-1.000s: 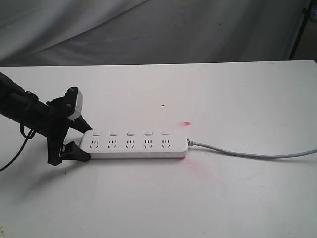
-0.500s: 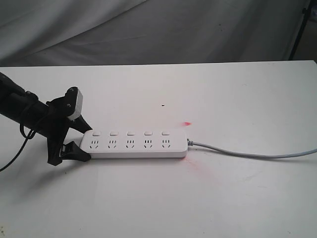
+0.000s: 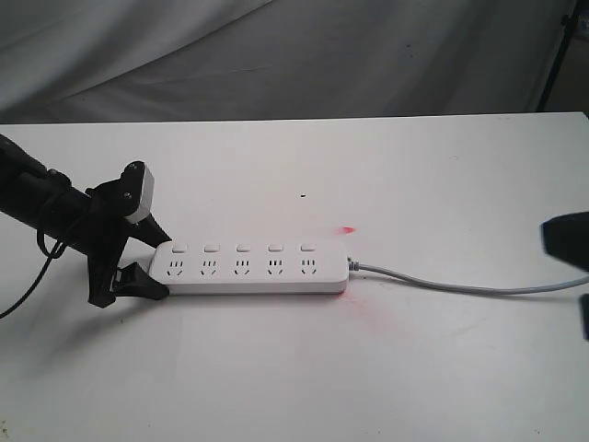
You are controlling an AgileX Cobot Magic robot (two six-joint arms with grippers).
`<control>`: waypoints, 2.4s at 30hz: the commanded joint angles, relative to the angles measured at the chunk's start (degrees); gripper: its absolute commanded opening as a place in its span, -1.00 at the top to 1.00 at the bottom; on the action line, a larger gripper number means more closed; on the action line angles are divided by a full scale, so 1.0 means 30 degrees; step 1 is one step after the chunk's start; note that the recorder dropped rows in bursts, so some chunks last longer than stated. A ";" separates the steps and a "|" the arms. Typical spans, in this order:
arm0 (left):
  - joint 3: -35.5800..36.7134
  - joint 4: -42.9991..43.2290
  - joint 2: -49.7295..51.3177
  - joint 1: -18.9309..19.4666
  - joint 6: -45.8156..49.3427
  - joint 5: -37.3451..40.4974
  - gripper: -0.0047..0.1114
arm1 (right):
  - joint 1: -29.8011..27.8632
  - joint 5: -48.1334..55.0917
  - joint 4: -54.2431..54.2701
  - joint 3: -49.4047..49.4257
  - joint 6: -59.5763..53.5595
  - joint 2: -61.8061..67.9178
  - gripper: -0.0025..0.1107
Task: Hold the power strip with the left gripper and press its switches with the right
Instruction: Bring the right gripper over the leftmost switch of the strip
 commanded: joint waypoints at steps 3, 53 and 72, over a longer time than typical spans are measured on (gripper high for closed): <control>-0.0103 -0.0193 0.0034 -0.0094 0.0033 -0.0099 -0.20 | 0.2728 -0.0467 0.1564 -0.0992 -0.1013 0.3978 0.96; -0.0103 -0.0193 0.0034 -0.0094 0.0033 -0.0099 -0.20 | 0.2256 0.0472 1.1425 -2.0129 -2.3129 2.8282 0.96; -0.0103 -0.0193 0.0034 -0.0094 0.0033 -0.0099 -0.20 | 0.2431 -0.1548 1.4054 -2.0129 -2.5561 2.8660 0.43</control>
